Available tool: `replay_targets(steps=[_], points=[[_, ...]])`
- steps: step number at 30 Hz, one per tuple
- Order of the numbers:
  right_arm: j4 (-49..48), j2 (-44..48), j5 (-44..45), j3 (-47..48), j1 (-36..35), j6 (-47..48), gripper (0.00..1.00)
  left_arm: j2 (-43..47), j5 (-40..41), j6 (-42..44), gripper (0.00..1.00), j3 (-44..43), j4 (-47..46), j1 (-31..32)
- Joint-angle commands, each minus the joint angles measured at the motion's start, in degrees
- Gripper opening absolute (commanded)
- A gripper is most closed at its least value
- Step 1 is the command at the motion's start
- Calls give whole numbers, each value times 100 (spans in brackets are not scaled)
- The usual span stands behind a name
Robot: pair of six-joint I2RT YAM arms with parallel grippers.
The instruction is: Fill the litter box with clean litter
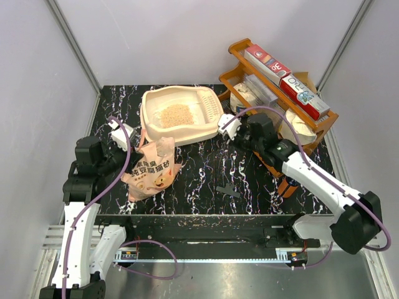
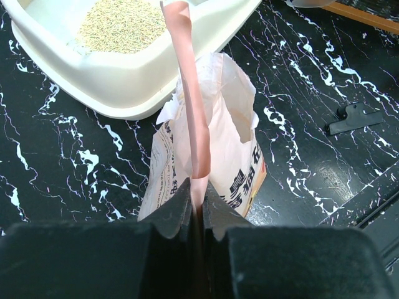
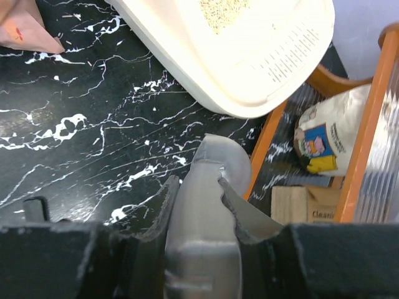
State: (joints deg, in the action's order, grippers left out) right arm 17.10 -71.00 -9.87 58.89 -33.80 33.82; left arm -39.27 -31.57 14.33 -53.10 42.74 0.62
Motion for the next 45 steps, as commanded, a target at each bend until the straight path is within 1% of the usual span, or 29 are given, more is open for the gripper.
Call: replay_targets(steps=[1,4,5,6,8,10,12,15,18,20,21,22,28,29,30,34,38,41,45], points=[[-797,-185,99,-193,-258,1019,17,103,-490,-141,9,-394,-978,-1],[-674,-256,108,-536,-478,1214,24,138,-508,-132,9,-376,-978,-1],[-612,-265,73,-589,-557,1214,30,165,-517,-141,9,-376,-978,-1],[-559,-256,55,-720,-575,1223,33,156,-517,-141,9,-368,-978,-1],[-401,-239,46,-818,-645,1162,40,174,-525,-132,9,-359,-987,-1],[-226,-134,-59,-871,-680,987,44,191,-560,-141,9,-315,-978,-1],[-129,-81,-94,-836,-680,872,47,218,-578,-141,8,-245,-978,-1],[-58,-98,-24,-783,-689,705,47,226,-622,-150,8,-183,-1004,-1],[-137,-194,-190,-669,-689,486,49,226,-666,-176,8,-131,-1083,-1],[-172,-379,-374,-529,-707,187,53,209,-701,-193,8,-130,-1092,-1],[-155,-458,-602,-354,-698,-49,56,200,-727,-185,8,-130,-1101,-1],[-155,-650,-682,-248,-707,-191,61,191,-719,-193,8,-139,-1093,-1],[-190,-1425,-1315,456,-742,-1131,67,244,-763,-150,8,-86,-1084,-1],[-190,-1469,-1385,509,-733,-1289,71,253,-763,-158,7,-69,-1084,-1],[-181,-1487,-1430,613,-724,-1639,72,279,-780,-167,7,-43,-1084,-1],[-50,-1302,-1711,790,-724,-2116,76,367,-780,-115,7,28,-1066,-1],[-49,-1311,-1782,1088,-724,-2617,76,332,-763,-70,7,72,-1031,-1],[-172,-1477,-1799,1466,-724,-2977,76,244,-815,-97,7,19,-1031,-1],[-173,-1819,-1519,2203,-733,-3347,75,121,-991,-123,4,-139,-1031,-1]])
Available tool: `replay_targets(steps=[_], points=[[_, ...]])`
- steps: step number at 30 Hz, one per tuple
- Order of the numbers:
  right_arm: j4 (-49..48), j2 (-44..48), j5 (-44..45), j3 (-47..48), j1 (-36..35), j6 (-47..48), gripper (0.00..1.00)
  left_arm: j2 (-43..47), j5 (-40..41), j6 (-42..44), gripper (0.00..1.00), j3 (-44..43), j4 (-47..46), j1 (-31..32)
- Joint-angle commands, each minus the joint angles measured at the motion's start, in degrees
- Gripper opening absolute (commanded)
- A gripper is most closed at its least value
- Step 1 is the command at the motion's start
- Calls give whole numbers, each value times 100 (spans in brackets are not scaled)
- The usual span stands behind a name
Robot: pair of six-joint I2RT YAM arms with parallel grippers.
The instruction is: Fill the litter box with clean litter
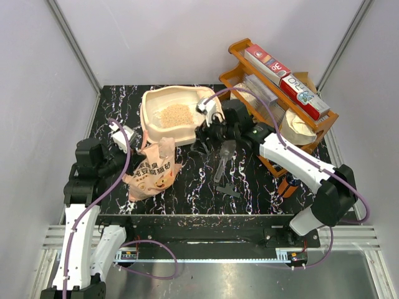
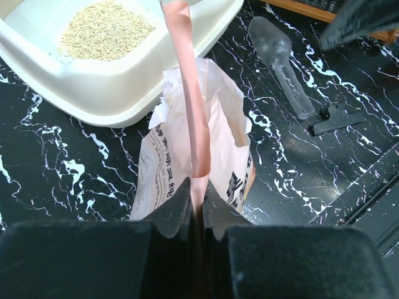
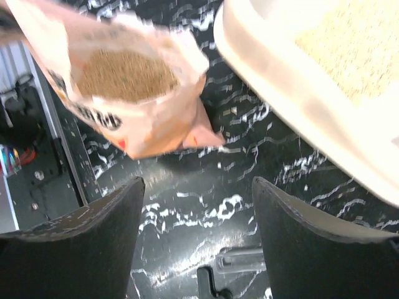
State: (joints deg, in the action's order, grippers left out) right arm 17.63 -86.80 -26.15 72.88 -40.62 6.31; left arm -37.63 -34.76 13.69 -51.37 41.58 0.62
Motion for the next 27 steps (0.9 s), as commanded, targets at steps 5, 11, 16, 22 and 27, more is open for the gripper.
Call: replay_targets(steps=[5,11,16,22,27], points=[[679,-714,313,1754,-42,-824,72,-306,-1137,46,0,-618,-696,34],[1190,-1119,-82,2485,-51,-1421,71,-500,-1489,-174,0,-847,-748,87],[1173,-1216,57,2354,-95,-1721,70,-649,-1656,-323,0,-971,-818,157],[1322,-1532,426,2380,-227,-1738,71,-755,-1744,-543,0,-901,-1082,272],[1296,-1910,971,2547,-253,-2019,68,-895,-1779,-561,0,-980,-1196,368]])
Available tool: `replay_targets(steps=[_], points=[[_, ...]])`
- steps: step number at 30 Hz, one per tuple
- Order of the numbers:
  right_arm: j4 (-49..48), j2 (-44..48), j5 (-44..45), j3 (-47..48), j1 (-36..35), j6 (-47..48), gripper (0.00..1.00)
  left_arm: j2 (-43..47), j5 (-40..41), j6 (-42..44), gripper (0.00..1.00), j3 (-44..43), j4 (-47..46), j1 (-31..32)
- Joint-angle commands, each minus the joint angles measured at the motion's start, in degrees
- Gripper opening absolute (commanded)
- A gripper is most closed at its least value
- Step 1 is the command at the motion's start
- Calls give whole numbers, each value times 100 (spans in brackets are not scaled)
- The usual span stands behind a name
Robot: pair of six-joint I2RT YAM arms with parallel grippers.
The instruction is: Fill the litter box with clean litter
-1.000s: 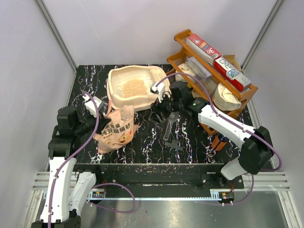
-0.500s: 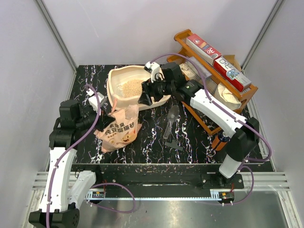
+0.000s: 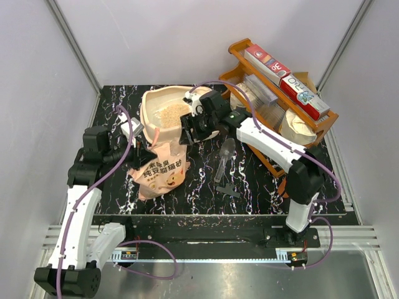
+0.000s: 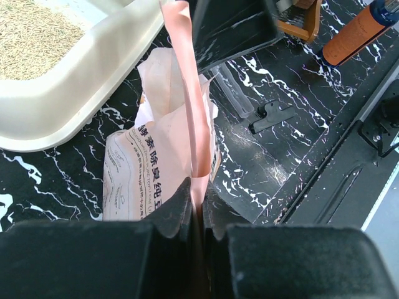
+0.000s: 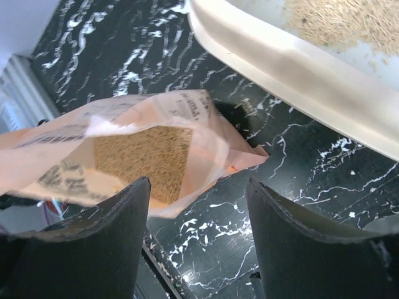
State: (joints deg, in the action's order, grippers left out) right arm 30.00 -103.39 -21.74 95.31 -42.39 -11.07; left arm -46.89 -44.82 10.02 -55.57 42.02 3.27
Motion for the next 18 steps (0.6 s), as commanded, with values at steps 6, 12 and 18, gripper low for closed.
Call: replay_targets(steps=[6,12,18], points=[[41,-401,442,287,-111,-141,33,-100,-739,-27,0,-630,-1240,227],[-151,301,-259,-152,-103,447,0,-399,-686,1112,0,-1052,-319,324],[-248,1005,-1156,-627,-68,1001,0,-408,-221,1853,0,-1219,87,324]])
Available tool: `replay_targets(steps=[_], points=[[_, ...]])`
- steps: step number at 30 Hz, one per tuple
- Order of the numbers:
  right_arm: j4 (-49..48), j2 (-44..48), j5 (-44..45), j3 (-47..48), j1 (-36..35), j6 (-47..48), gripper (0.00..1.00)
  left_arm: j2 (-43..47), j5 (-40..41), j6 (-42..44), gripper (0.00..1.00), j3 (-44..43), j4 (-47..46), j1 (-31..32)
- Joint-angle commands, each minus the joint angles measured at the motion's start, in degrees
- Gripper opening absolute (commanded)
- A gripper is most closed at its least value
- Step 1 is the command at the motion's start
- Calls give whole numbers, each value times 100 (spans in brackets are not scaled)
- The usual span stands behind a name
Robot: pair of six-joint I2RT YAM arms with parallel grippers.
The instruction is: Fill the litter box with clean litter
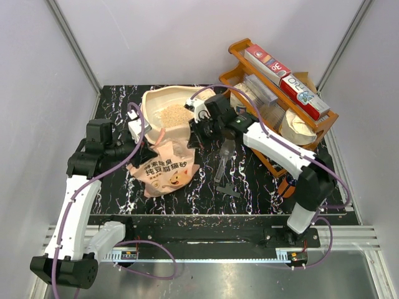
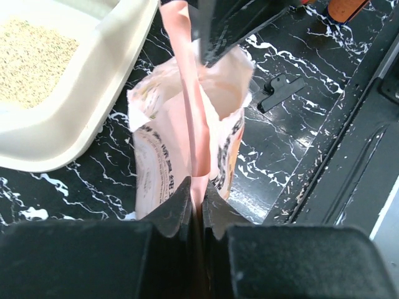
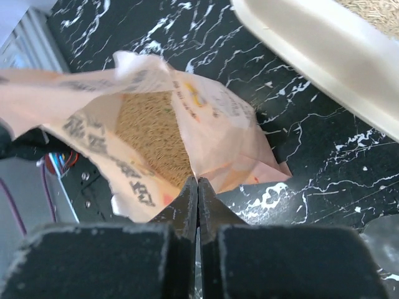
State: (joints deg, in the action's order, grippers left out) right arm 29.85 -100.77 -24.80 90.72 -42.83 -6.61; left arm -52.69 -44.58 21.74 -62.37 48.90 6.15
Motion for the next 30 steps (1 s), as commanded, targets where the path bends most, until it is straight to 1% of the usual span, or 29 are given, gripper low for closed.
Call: replay_targets(steps=[1,7,8,10,11,13,14,16,17,18,19,20,21,23,30], points=[[-251,769,-973,-308,2,625,0,171,-218,691,0,-522,-654,35],[-505,673,-1334,-844,292,539,1,136,-314,780,0,-259,-803,35],[-637,664,-1430,-906,432,390,7,127,-358,745,0,-241,-838,44],[-708,673,-1589,-977,599,301,26,101,-367,604,0,-171,-961,35],[-726,742,-1825,-986,766,292,42,92,-359,543,0,-153,-997,53],[-761,883,-2081,-1064,960,327,50,101,-359,358,0,-144,-1102,61],[-787,1093,-2360,-1134,1039,493,55,101,-359,323,0,-144,-1111,70],[-822,1357,-2564,-1467,1128,878,59,92,-350,244,0,-144,-1137,79],[-857,1654,-2661,-1634,1128,1351,60,92,-341,243,0,-144,-1138,79],[-919,1796,-2732,-1819,1128,1573,64,101,-332,217,0,-135,-1138,79],[-980,1911,-2828,-2160,1128,1758,65,109,-332,200,0,-118,-1129,79],[-1076,2069,-2855,-2303,1128,2090,67,118,-332,182,0,-100,-1137,79],[-1103,2088,-2873,-2417,1110,2224,68,136,-332,130,0,-91,-1138,79],[-1243,2053,-2820,-2594,1075,2383,69,153,-332,77,0,-39,-1138,79],[-2114,1746,-2399,-2735,750,2313,72,189,-306,-64,0,49,-1173,88]])
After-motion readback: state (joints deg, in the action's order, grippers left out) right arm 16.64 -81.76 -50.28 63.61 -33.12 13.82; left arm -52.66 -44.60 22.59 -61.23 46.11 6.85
